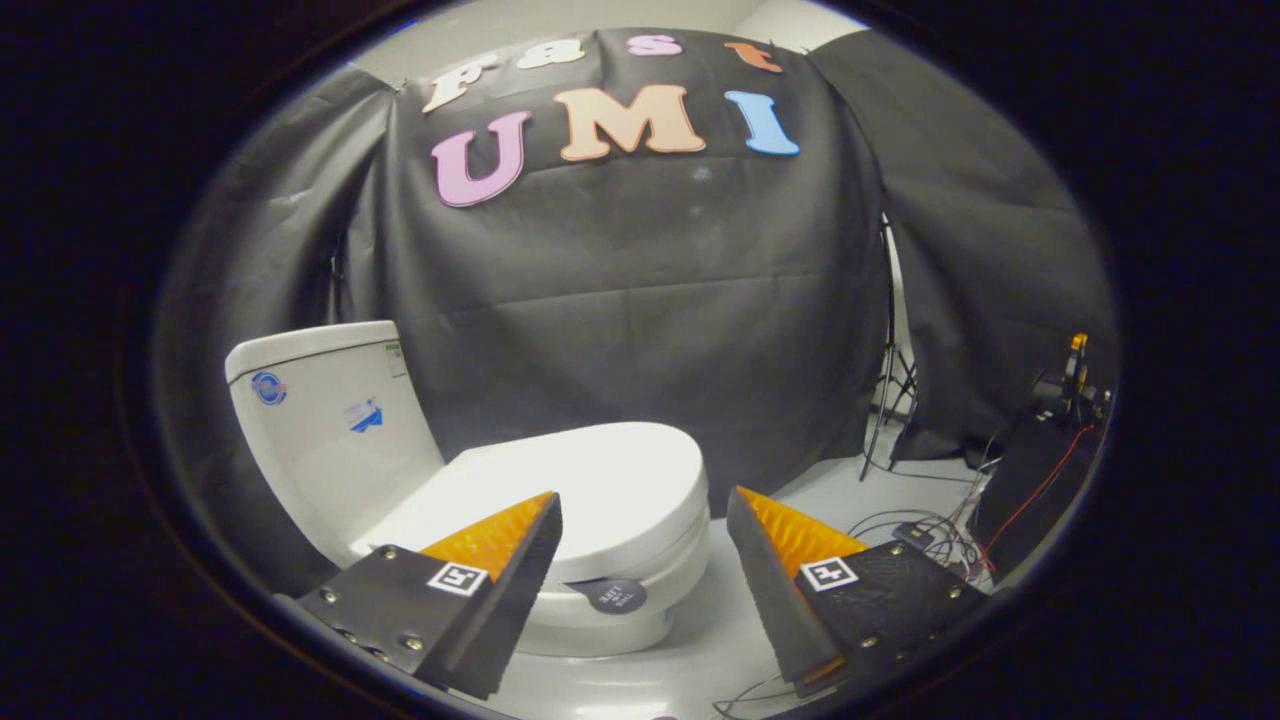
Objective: Open the toilet lid.
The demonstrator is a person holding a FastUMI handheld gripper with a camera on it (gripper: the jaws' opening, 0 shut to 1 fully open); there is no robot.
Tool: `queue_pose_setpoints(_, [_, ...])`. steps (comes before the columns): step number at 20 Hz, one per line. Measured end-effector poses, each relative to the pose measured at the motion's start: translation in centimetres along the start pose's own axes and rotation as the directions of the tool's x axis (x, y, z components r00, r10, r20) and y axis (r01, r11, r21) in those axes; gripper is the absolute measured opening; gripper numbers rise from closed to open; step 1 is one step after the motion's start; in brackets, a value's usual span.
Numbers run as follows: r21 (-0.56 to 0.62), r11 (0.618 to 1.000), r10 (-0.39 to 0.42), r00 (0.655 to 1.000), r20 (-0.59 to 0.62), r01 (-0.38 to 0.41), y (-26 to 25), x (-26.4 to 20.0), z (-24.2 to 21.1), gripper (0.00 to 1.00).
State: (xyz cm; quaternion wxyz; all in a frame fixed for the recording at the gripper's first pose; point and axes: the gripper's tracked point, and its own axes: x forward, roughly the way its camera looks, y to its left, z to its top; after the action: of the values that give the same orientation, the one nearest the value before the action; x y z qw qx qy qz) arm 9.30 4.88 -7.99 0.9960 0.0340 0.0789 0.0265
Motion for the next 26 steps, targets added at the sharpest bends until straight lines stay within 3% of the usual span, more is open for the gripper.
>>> queue_pose_setpoints(5, [0.108, 0.994, 0.027, 0.984, -0.176, -0.008, 1.0, 2.5, -5.0, 0.98])
queue_pose_setpoints(9, [0.291, 0.955, 0.060, 0.932, -0.358, 0.051, 1.2, 3.1, -9.7, 0.99])
queue_pose_setpoints(13, [0.378, 0.919, 0.049, 0.916, -0.399, 0.116, 0.1, 3.5, -11.9, 0.98])
queue_pose_setpoints(18, [0.445, 0.888, 0.099, 0.897, -0.431, 0.116, 1.2, 3.8, -13.0, 0.96])
queue_pose_setpoints(20, [0.482, 0.868, 0.128, 0.885, -0.447, 0.118, 1.9, 3.9, -13.4, 0.82])
queue_pose_setpoints(23, [0.553, 0.826, 0.175, 0.884, -0.434, 0.108, 3.4, 4.6, -13.2, 0.82])
queue_pose_setpoints(24, [0.561, 0.820, 0.177, 0.881, -0.438, 0.114, 3.3, 4.4, -13.6, 0.71])
queue_pose_setpoints(26, [0.612, 0.781, 0.199, 0.881, -0.430, 0.122, 3.6, 4.5, -13.3, 0.66])
